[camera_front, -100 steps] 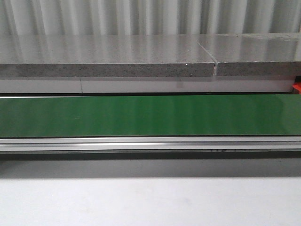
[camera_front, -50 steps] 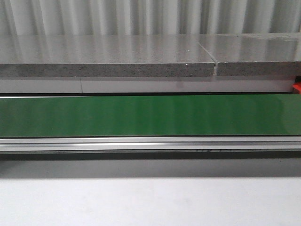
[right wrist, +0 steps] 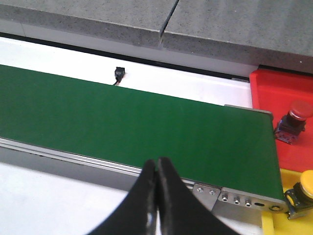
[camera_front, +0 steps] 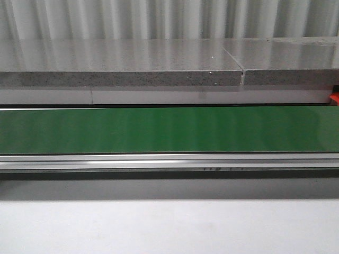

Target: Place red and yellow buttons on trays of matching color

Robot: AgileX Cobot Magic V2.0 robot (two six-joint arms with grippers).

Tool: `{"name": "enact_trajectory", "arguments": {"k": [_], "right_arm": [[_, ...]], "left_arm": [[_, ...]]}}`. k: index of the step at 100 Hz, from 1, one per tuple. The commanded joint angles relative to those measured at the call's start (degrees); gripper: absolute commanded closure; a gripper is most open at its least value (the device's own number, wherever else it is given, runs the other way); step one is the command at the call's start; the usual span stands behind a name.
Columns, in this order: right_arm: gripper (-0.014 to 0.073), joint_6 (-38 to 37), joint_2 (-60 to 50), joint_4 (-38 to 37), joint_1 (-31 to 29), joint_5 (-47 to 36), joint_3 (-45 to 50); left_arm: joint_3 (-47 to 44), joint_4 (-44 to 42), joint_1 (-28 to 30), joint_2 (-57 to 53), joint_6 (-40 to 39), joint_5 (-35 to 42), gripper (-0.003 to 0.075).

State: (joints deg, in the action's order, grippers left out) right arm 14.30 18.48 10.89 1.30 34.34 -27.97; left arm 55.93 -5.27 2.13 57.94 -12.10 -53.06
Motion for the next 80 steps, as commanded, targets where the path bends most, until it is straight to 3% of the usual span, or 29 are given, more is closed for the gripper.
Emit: {"name": "enact_trajectory", "arguments": {"k": [1,39,80], "right_arm": [[0.0652,0.07,0.21,-0.12,0.0,-3.93,-1.49],[0.0652,0.07,0.21,-0.12,0.0,-3.93,-1.49],[0.0652,0.07,0.21,-0.12,0.0,-3.93,-1.49]], "left_arm": [[3.25,2.23,3.48,2.82,1.49,2.96,0.021],[5.44,14.59,19.39,16.41,4.13,3.88,0.021],[9.66,16.93,21.63,29.96,2.35,1.7,0.0211]]}}
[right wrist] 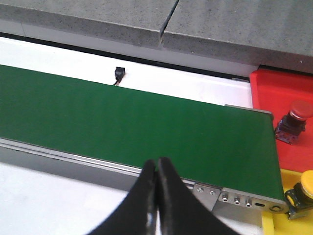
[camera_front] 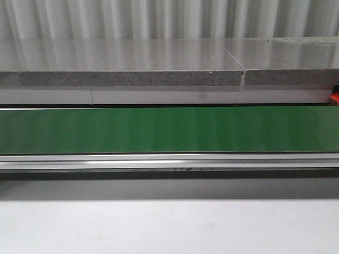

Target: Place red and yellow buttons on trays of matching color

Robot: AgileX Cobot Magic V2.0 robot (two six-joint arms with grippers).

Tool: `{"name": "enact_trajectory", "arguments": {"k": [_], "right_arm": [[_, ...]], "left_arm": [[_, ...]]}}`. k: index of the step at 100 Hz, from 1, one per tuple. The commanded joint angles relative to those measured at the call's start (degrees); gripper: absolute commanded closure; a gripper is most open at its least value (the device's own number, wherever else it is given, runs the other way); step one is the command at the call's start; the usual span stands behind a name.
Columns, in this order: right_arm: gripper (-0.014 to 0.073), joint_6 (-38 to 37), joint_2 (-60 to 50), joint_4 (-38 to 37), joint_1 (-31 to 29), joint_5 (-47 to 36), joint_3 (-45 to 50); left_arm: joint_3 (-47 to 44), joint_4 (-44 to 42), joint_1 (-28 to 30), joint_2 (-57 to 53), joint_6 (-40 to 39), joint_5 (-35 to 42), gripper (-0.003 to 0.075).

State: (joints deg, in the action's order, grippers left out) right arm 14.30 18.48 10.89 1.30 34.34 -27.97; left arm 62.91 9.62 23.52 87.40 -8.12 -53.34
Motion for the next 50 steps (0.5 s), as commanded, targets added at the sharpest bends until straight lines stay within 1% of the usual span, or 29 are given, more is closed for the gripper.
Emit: {"name": "enact_trajectory", "arguments": {"k": [1,30,50], "right_arm": [[0.0652,0.07,0.21,-0.12,0.0,-3.93,-1.49],[0.0652,0.07,0.21,-0.12,0.0,-3.93,-1.49],[0.0652,0.07,0.21,-0.12,0.0,-3.93,-1.49]], "left_arm": [[2.72,2.04,0.23,0.93,-1.87,1.97,0.0211],[6.91,2.04,0.23,7.92,-10.53,2.05,0.0211],[9.62,2.04,0.23,11.51,-13.75,0.84,0.0212]]}}
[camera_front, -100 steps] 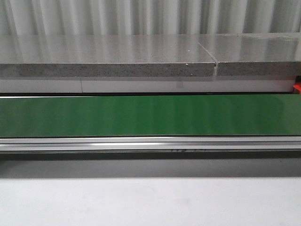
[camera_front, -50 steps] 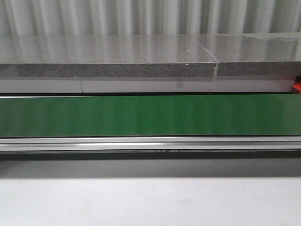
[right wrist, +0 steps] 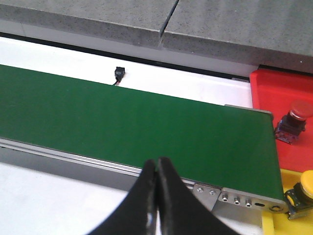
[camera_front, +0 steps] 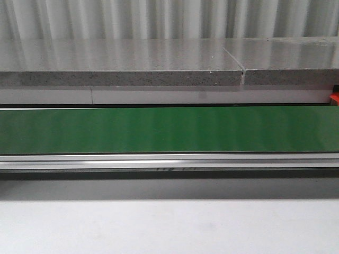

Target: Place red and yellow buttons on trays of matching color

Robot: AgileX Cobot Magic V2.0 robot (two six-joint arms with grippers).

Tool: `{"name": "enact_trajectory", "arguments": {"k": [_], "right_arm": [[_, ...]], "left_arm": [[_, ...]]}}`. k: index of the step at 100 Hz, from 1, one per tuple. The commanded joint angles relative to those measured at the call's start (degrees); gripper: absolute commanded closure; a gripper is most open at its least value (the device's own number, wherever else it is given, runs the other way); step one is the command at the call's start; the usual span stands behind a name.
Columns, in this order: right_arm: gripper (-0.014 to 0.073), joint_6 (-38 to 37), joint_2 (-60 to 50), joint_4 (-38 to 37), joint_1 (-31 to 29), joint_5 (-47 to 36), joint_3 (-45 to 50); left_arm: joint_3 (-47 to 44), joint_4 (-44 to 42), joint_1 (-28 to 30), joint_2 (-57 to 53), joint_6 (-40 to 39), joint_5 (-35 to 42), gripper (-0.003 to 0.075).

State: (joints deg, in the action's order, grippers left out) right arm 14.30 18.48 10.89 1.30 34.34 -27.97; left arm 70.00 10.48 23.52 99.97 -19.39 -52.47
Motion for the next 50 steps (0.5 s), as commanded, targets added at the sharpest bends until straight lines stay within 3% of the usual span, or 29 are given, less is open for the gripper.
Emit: {"name": "enact_trajectory", "arguments": {"k": [1,37,50], "right_arm": [[0.0652,0.07,0.21,-0.12,0.0,-3.93,-1.49],[0.0652,0.07,0.21,-0.12,0.0,-3.93,-1.49],[0.0652,0.07,0.21,-0.12,0.0,-3.93,-1.49]], "left_arm": [[2.65,1.18,0.23,-0.89,-2.75,-0.03,0.0215],[3.14,1.43,0.23,2.05,-5.15,-1.89,0.0328],[3.23,1.43,0.23,2.05,-5.15,-1.89,0.0412]]}}
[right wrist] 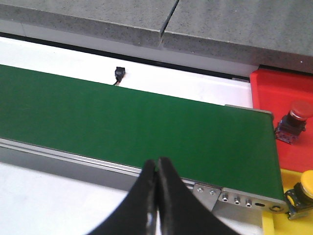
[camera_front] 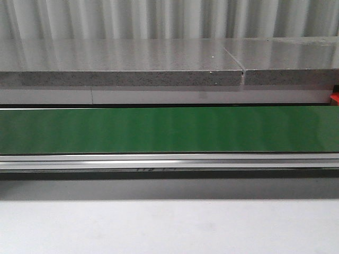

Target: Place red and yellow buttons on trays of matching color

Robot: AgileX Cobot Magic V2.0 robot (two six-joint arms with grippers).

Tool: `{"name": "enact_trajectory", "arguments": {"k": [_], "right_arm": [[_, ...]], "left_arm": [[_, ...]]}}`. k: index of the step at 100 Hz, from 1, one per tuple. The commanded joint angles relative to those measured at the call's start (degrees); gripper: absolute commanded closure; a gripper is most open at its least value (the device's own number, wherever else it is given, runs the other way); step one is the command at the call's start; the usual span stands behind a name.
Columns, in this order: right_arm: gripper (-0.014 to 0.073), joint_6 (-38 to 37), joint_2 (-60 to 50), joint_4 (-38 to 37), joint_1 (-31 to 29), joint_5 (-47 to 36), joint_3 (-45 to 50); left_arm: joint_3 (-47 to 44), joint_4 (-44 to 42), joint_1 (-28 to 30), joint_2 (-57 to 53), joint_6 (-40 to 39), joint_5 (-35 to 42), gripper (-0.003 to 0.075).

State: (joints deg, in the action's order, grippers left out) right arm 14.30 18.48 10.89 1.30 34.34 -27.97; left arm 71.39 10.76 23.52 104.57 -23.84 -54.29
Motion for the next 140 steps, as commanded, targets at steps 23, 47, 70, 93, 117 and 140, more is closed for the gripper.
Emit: {"name": "enact_trajectory", "arguments": {"k": [23,47,70,93,117,140], "right_arm": [[0.0652,0.07,0.21,-0.12,0.0,-3.93,-1.49],[0.0652,0.07,0.21,-0.12,0.0,-3.93,-1.49],[0.0652,0.07,0.21,-0.12,0.0,-3.93,-1.49],[0.0652,0.07,0.21,-0.12,0.0,-3.93,-1.49],[0.0652,0.07,0.21,-0.12,0.0,-3.93,-1.49],[0.0652,0.07,0.21,-0.12,0.0,-3.93,-1.49]], "left_arm": [[2.37,1.15,0.23,-3.06,-0.69,0.04,0.0542],[6.34,-0.65,0.23,-8.67,4.9,-0.65,0.0552],[11.19,-0.74,-0.32,-13.7,13.4,-5.44,0.0552],[10.96,-0.74,-4.75,-14.87,19.03,-12.17,0.0552],[10.96,-0.74,-9.17,-14.25,19.81,-11.68,0.0552],[10.96,-0.63,-9.92,-10.11,20.86,-12.14,0.0552]]}}
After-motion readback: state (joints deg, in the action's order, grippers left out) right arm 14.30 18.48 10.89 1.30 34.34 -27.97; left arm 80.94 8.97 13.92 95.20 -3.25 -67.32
